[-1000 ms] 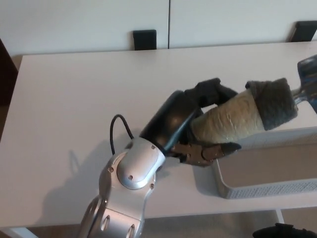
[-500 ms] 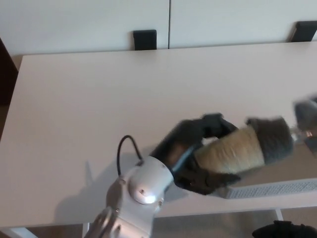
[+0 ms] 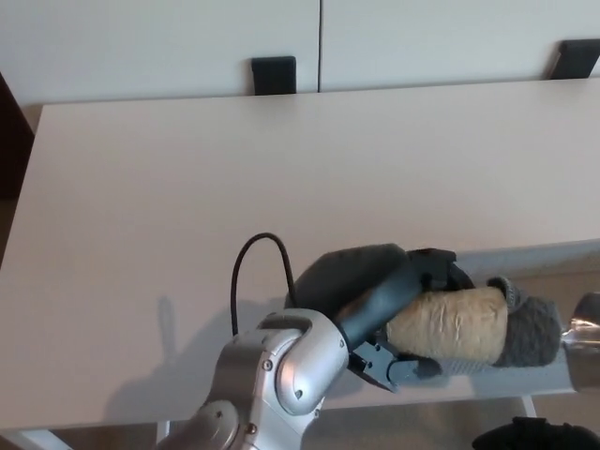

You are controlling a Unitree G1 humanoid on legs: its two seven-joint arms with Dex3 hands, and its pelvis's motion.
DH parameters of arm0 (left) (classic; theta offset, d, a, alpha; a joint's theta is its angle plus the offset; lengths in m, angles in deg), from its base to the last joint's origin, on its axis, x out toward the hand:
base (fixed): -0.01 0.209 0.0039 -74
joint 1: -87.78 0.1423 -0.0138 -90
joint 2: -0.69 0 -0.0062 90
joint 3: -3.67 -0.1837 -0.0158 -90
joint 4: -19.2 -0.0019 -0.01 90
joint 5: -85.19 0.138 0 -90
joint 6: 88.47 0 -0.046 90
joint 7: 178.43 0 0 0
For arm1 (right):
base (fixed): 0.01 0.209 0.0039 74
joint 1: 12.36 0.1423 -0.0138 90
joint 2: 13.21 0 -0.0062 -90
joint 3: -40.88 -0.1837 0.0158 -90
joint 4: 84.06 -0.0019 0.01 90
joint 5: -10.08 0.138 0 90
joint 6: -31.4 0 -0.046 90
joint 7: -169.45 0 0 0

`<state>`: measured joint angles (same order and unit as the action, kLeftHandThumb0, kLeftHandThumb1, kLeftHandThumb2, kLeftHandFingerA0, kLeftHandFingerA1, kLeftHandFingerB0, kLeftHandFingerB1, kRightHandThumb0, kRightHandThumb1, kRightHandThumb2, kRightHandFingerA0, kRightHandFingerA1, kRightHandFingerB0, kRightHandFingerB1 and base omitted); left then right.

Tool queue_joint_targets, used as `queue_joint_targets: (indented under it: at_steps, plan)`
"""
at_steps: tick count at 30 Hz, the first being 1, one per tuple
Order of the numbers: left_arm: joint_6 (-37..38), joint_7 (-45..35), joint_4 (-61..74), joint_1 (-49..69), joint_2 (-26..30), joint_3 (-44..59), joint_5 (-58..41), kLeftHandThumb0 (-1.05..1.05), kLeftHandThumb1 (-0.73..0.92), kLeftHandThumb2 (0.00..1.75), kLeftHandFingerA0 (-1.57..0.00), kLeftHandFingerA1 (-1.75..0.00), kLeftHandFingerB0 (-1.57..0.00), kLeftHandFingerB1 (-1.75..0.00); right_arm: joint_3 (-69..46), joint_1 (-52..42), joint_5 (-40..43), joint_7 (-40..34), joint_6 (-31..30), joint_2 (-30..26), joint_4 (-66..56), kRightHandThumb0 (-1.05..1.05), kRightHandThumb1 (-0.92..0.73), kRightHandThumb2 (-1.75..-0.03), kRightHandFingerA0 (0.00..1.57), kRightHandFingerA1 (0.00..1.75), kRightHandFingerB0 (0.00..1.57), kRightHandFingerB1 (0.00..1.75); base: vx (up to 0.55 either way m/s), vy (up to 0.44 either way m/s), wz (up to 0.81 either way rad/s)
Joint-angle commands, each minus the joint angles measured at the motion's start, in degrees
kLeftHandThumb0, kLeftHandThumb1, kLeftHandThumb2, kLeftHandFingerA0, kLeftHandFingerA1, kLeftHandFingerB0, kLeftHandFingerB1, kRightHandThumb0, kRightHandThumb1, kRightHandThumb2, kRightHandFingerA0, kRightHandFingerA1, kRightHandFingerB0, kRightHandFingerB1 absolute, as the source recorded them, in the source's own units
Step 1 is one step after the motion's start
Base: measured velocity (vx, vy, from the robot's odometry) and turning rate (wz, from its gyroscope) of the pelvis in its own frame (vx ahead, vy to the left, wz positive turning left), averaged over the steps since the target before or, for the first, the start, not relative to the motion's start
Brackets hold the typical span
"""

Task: The robot walks towards a desk on which a shovel is kept on the left hand side and a container is kept on the right hand side. The robot picks up the shovel using its left hand and places it in the container.

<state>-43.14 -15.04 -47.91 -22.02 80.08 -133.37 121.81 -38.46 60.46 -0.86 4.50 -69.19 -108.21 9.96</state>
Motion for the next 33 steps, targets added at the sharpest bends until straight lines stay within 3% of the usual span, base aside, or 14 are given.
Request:
queue_joint_targets:
  at_steps: [1,3,7,8,9,12,14,19,24,25,26,29,30,33]
  plan:
    - [-0.1,-0.9,1.8,-4.1,2.5,-0.4,8.4,-0.29,0.88,0.66,-0.67,-1.35,-0.65,-0.63,0.0,0.5,-1.0,1.5,0.7,-2.2,0.1,-0.40,-0.39,-0.79,0.70,0.67,0.45,0.55,0.00,0.000,0.00]
    - [-1.4,-0.2,1.6,-4.7,1.6,0.9,8.8,-0.30,0.92,0.59,-0.60,-1.56,-0.66,-0.75,0.0,0.6,-0.9,1.5,0.7,-2.3,0.2,-0.40,-0.39,-0.78,0.69,0.67,0.46,0.55,0.00,0.000,0.00]
    - [-1.1,-1.9,2.2,-6.2,1.8,4.9,7.1,-0.30,0.84,0.66,-0.65,-1.36,-0.63,-0.63,0.2,0.6,-1.1,1.4,0.4,-2.6,-0.1,-0.39,-0.39,-0.79,0.69,0.67,0.45,0.55,0.00,0.000,0.00]
    - [-1.1,-2.0,2.5,-6.4,1.4,6.0,6.6,-0.27,0.84,0.58,-0.62,-1.65,-0.61,-1.27,0.2,0.5,-1.1,1.4,0.4,-2.5,0.0,-0.39,-0.39,-0.79,0.69,0.66,0.46,0.55,0.00,0.000,0.00]
    - [-1.1,-2.4,2.7,-6.5,1.4,6.4,6.7,-0.27,0.84,0.58,-0.62,-1.65,-0.61,-1.27,0.3,0.4,-1.3,1.3,0.4,-2.5,0.2,-0.39,-0.39,-0.79,0.69,0.66,0.46,0.55,0.00,0.000,0.00]
    - [-1.8,-2.6,3.2,-7.0,0.6,7.5,7.4,-0.28,0.82,0.66,-0.70,-1.61,-0.69,-0.57,0.3,0.3,-1.1,1.2,1.1,-2.2,0.8,-0.40,-0.39,-0.78,0.69,0.67,0.47,0.55,0.00,0.000,0.00]
    - [-1.4,-2.7,3.6,-7.2,0.3,8.7,7.0,-0.27,0.81,0.66,-0.73,-1.62,-0.69,-0.55,0.4,0.4,-1.2,1.2,0.7,-2.3,0.7,-0.40,-0.39,-0.78,0.69,0.66,0.46,0.55,0.00,0.000,0.00]
    - [-0.5,-2.0,3.7,-6.7,-0.2,9.4,8.0,-0.33,0.78,0.65,-0.72,-1.64,-0.72,-0.76,1.1,0.1,-2.3,1.2,0.5,-2.7,0.2,-0.41,-0.40,-0.79,0.69,0.66,0.46,0.54,0.00,0.000,0.00]
    - [2.2,-0.7,2.7,-5.7,0.9,7.8,10.0,-0.30,0.73,0.66,-0.79,-1.59,-0.73,-0.64,1.3,0.2,-2.6,1.5,0.0,-3.1,-0.1,-0.43,-0.41,-0.78,0.72,0.66,0.48,0.55,0.00,0.000,0.00]
    - [2.7,-0.3,2.2,-5.7,1.6,6.6,11.6,-0.31,0.72,0.63,-0.77,-1.66,-0.70,-0.87,1.2,0.2,-2.5,1.7,0.0,-3.0,-0.2,-0.43,-0.41,-0.78,0.72,0.66,0.49,0.55,0.00,0.000,0.00]
    - [3.5,-0.2,1.7,-5.7,2.7,5.3,13.5,-0.39,0.54,0.89,-1.05,-1.35,-0.67,-1.10,1.1,0.1,-2.5,1.9,-0.2,-3.1,-0.5,-0.43,-0.42,-0.79,0.73,0.66,0.49,0.55,0.00,0.000,0.00]
    - [8.9,4.2,0.2,-4.9,5.8,3.3,16.3,-0.42,0.58,0.92,-1.09,-1.38,-0.79,-1.21,1.4,0.3,-3.2,2.2,-0.8,-3.4,-1.4,-0.43,-0.42,-0.79,0.73,0.66,0.50,0.55,0.00,0.000,0.00]
    - [10.5,5.5,-0.4,-4.7,6.9,2.5,17.4,-0.30,0.81,0.63,-0.78,-1.75,-0.54,-1.55,1.3,0.3,-3.1,2.2,-0.7,-3.3,-1.5,-0.42,-0.41,-0.79,0.73,0.66,0.51,0.56,0.00,0.000,0.00]
    - [10.3,4.9,-2.8,-5.4,8.2,-0.3,21.4,-0.25,0.85,0.66,-0.77,-1.69,-0.65,-1.15,1.0,0.5,-2.7,2.2,-0.9,-3.0,-1.5,-0.41,-0.41,-0.79,0.73,0.67,0.52,0.56,0.00,0.000,0.00]
